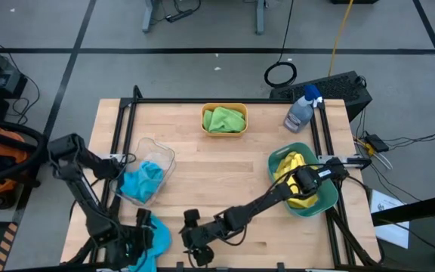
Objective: Sort microfiber towel by color & place in baskets
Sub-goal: Put the blue microfiber cloth into the transparent bin
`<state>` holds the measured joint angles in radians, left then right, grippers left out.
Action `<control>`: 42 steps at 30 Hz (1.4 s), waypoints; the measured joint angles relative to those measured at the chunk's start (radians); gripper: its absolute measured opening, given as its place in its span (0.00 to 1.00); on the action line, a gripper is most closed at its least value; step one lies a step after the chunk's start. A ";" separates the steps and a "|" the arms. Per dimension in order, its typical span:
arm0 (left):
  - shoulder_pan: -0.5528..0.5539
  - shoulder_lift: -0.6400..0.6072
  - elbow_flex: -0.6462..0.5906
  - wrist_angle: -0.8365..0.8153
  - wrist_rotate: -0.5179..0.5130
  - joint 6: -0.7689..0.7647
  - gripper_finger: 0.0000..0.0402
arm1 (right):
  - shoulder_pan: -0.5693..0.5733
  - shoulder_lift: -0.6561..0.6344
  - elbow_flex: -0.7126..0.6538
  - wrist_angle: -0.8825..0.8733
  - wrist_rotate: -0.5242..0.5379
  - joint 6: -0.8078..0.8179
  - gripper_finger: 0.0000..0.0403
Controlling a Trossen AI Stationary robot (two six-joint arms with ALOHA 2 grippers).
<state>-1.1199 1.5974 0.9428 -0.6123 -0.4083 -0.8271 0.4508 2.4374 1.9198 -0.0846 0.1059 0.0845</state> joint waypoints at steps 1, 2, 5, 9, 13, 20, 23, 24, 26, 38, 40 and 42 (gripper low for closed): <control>0.007 0.010 0.000 0.002 0.029 0.006 0.79 | -0.001 0.000 0.000 0.000 0.001 0.000 0.77; 0.016 0.019 0.000 0.002 0.060 0.016 0.79 | -0.002 0.000 0.000 -0.001 0.001 0.000 0.77; 0.025 0.054 0.000 0.001 0.088 0.052 0.79 | -0.003 0.000 0.000 -0.001 0.002 0.000 0.77; 0.047 0.100 0.000 -0.012 0.112 0.108 0.79 | -0.002 0.000 0.000 -0.001 0.002 -0.002 0.77; 0.072 0.134 0.004 -0.013 0.141 0.114 0.70 | -0.002 0.000 0.000 -0.002 0.001 -0.002 0.77; 0.089 0.157 0.004 0.044 0.199 0.218 0.32 | 0.004 0.000 0.000 -0.004 0.002 -0.014 0.77; 0.093 0.144 0.014 0.045 0.170 0.239 0.09 | 0.009 -0.006 0.000 -0.011 0.004 -0.019 0.77; 0.093 0.136 0.016 0.027 0.143 0.235 0.05 | 0.009 -0.008 0.000 -0.010 0.007 -0.019 0.77; 0.094 0.112 0.025 -0.016 0.084 0.229 0.04 | 0.017 -0.022 0.000 -0.026 0.049 -0.022 0.77; 0.148 -0.131 0.175 -0.315 -0.490 0.164 0.03 | 0.110 -0.097 0.000 0.027 0.517 -0.219 0.77; 0.168 -0.171 0.183 -0.308 -0.541 0.179 0.03 | 0.122 -0.097 0.000 0.049 0.669 -0.258 0.77; 0.185 -0.205 0.185 -0.297 -0.590 0.179 0.03 | 0.128 -0.097 0.000 0.060 0.819 -0.285 0.77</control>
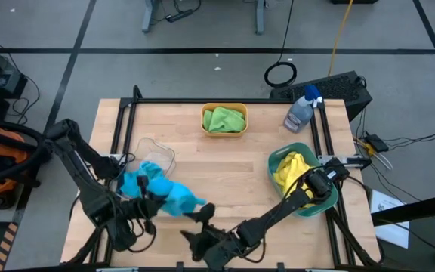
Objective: Sort microfiber towel by color & place in baskets
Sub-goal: Put the blue microfiber cloth into the transparent bin
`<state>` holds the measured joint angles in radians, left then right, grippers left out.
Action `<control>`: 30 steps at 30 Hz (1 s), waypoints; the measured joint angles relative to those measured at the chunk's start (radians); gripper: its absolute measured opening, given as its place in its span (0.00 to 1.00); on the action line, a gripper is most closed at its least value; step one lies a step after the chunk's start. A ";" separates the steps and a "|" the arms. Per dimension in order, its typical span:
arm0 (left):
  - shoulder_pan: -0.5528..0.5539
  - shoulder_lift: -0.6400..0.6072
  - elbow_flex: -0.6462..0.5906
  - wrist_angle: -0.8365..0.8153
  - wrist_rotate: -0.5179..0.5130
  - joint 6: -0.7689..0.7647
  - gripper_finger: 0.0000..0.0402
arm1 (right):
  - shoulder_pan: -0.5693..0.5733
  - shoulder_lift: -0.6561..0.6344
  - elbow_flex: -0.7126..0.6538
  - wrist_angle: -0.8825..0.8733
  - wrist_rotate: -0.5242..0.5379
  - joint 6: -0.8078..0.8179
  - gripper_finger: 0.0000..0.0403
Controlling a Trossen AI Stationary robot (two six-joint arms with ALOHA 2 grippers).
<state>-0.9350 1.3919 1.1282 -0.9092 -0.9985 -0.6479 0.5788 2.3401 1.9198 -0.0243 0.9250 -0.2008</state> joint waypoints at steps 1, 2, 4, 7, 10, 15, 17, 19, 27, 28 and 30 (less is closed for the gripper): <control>0.008 -0.014 -0.001 0.005 -0.018 0.000 0.03 | 0.000 0.000 0.000 -0.001 0.066 -0.008 0.77; 0.016 -0.028 -0.001 0.016 -0.031 0.001 0.03 | 0.000 0.000 0.000 -0.001 0.110 -0.018 0.77; 0.025 -0.050 -0.001 0.032 -0.047 0.003 0.03 | -0.001 0.000 0.000 -0.001 0.149 -0.043 0.77; 0.028 -0.074 -0.001 0.087 -0.060 0.032 0.03 | -0.012 0.000 0.000 0.000 0.210 -0.040 0.77; 0.022 -0.082 -0.001 0.162 -0.061 0.090 0.03 | -0.034 0.000 0.000 0.000 0.269 -0.006 0.77; 0.002 -0.081 -0.001 0.268 -0.056 0.186 0.02 | -0.066 0.000 0.000 0.016 0.280 0.003 0.75; -0.006 -0.081 -0.001 0.280 -0.046 0.203 0.02 | -0.071 0.000 0.000 0.016 0.280 0.004 0.70; -0.019 -0.081 -0.001 0.277 -0.032 0.210 0.02 | -0.074 0.000 0.000 0.017 0.280 0.004 0.61; -0.064 -0.080 -0.023 0.272 0.040 0.156 0.05 | -0.033 0.000 0.000 0.082 0.282 -0.142 0.04; -0.068 -0.081 -0.023 0.273 0.051 0.155 0.05 | -0.026 0.000 0.000 0.113 0.293 -0.175 0.03; -0.074 -0.080 -0.023 0.274 0.072 0.136 0.05 | -0.011 0.000 0.000 0.163 0.332 -0.233 0.04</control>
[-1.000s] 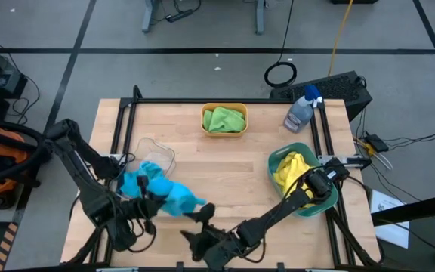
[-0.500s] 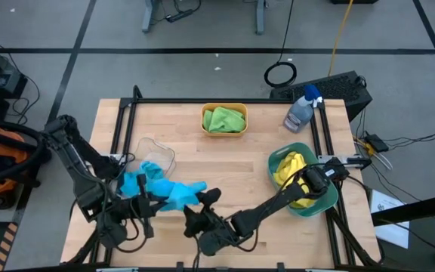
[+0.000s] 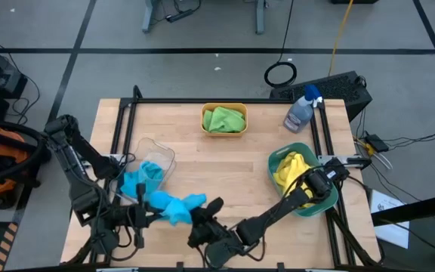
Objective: Sort microfiber towel by color & place in baskets
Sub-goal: Put the blue microfiber cloth into the transparent bin
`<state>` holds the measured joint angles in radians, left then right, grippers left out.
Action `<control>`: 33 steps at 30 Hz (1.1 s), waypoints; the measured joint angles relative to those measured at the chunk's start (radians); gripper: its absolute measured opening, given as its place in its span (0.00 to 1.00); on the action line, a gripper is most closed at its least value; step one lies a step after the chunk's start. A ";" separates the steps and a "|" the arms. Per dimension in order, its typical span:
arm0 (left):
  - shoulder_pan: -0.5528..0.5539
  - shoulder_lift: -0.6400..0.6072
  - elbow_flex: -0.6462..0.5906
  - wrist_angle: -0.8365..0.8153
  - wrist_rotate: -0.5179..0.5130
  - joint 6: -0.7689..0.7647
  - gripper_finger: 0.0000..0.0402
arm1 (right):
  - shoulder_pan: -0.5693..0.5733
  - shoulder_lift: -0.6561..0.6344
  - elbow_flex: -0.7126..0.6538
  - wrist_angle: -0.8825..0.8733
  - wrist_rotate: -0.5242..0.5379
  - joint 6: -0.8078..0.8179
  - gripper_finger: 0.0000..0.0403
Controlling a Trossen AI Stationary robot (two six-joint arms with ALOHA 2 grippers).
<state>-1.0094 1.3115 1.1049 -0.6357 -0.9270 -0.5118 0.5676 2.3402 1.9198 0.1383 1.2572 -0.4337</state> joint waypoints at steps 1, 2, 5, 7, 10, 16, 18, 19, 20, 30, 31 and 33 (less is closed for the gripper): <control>-0.001 0.002 0.000 -0.001 0.007 -0.004 0.05 | 0.007 0.000 0.000 0.026 0.005 -0.034 0.04; -0.001 0.005 0.000 0.000 0.007 -0.004 0.05 | 0.015 0.000 0.000 0.053 0.002 -0.074 0.04; 0.001 0.015 0.000 -0.001 0.009 -0.004 0.05 | 0.040 0.000 0.000 0.134 -0.030 -0.222 0.02; 0.009 0.027 0.000 -0.001 0.009 -0.005 0.05 | 0.055 0.000 0.000 0.147 -0.087 -0.276 0.01; 0.023 0.044 0.000 -0.001 0.013 -0.003 0.05 | 0.074 0.002 0.000 0.156 -0.154 -0.338 0.01; 0.046 0.048 0.000 -0.002 0.043 -0.004 0.05 | 0.086 0.001 0.001 0.178 -0.163 -0.460 0.17; 0.051 0.048 0.000 -0.001 0.062 -0.005 0.05 | 0.087 0.002 0.001 0.181 -0.163 -0.484 0.25; 0.053 0.048 0.000 0.000 0.073 -0.005 0.05 | 0.087 0.002 0.001 0.188 -0.163 -0.491 0.30; 0.057 0.049 0.000 0.002 0.086 -0.005 0.06 | 0.087 0.002 0.001 0.191 -0.163 -0.493 0.34; 0.091 0.106 0.000 0.139 0.198 0.170 0.06 | 0.050 0.002 0.001 0.176 -0.165 -0.415 0.69; 0.094 0.108 0.000 0.158 0.197 0.197 0.06 | 0.047 0.002 0.001 0.172 -0.166 -0.396 0.69; 0.095 0.109 0.000 0.181 0.196 0.231 0.06 | 0.044 0.002 0.001 0.164 -0.167 -0.365 0.66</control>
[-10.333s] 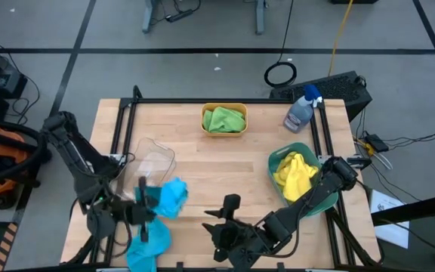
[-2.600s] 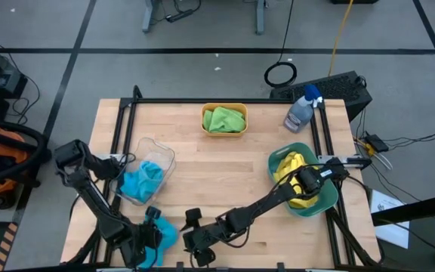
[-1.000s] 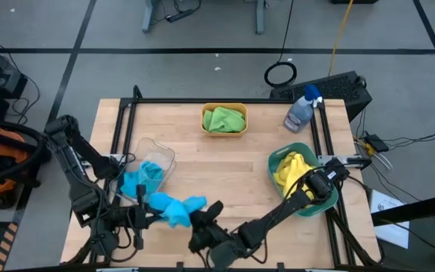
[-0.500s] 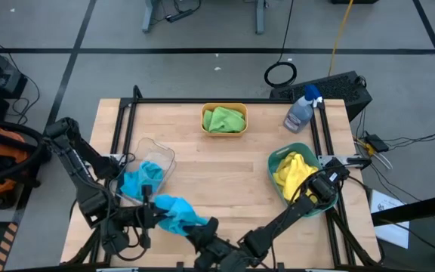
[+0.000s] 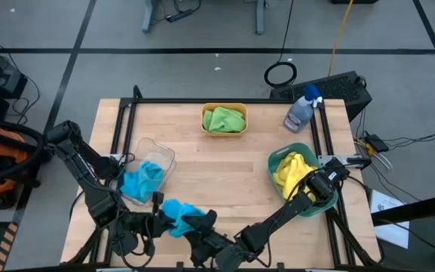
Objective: Sort microfiber towel by color & place in baskets
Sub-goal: Put the blue microfiber cloth into the transparent bin
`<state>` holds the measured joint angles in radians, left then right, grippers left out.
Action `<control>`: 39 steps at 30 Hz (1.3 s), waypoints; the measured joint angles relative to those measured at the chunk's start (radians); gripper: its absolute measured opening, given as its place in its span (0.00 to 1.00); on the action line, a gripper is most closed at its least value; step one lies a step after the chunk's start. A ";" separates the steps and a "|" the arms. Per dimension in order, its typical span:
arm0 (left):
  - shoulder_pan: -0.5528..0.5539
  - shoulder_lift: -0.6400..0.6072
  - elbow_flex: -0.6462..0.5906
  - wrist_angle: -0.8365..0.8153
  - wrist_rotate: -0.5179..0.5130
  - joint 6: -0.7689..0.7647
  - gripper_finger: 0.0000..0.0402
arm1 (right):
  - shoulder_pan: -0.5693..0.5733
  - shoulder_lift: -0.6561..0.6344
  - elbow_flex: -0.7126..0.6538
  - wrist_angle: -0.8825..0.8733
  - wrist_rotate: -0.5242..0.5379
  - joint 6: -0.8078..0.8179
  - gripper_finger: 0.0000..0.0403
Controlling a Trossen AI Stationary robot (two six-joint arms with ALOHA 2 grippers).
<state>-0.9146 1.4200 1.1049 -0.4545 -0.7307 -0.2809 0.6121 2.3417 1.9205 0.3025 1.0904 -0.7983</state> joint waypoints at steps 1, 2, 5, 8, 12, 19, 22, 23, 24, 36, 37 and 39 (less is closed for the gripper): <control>0.000 0.000 0.000 0.003 -0.001 0.006 0.06 | 0.000 0.000 0.000 -0.001 0.000 0.009 0.63; 0.000 0.000 0.000 0.003 -0.002 0.008 0.06 | 0.000 0.000 0.000 -0.003 0.000 0.013 0.59; 0.000 0.000 0.000 0.003 -0.006 0.008 0.06 | 0.000 0.000 0.000 -0.019 0.001 0.028 0.43; -0.006 0.000 0.000 0.010 -0.011 0.006 0.07 | 0.007 0.000 0.000 -0.051 0.003 0.040 0.25; -0.021 0.000 0.000 0.024 -0.012 0.001 0.17 | 0.011 0.000 0.000 -0.086 0.010 0.060 0.05; -0.074 0.000 0.001 0.033 -0.034 0.000 0.47 | 0.028 0.000 0.000 -0.090 0.167 0.009 0.04; -0.102 0.000 0.015 0.031 -0.079 0.001 0.55 | 0.045 0.000 0.000 -0.092 0.235 -0.039 0.01; -0.112 0.000 0.020 0.031 -0.105 0.003 0.57 | 0.051 0.000 0.000 -0.089 0.250 -0.048 0.01; -0.122 0.000 0.026 0.030 -0.131 0.009 0.59 | 0.057 0.000 0.000 -0.085 0.266 -0.058 0.01; -0.227 -0.001 0.066 0.114 -0.383 0.187 0.60 | 0.094 -0.074 -0.001 -0.084 0.304 -0.017 0.01; -0.225 0.001 0.066 0.136 -0.423 0.220 0.60 | 0.093 -0.084 -0.001 -0.085 0.302 -0.007 0.01; -0.213 0.010 0.066 0.156 -0.478 0.242 0.60 | 0.086 -0.105 -0.001 -0.083 0.302 0.012 0.01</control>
<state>-1.1273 1.4304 1.1709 -0.2989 -1.2083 -0.0393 0.6982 2.2367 1.9194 0.2197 1.3925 -0.7863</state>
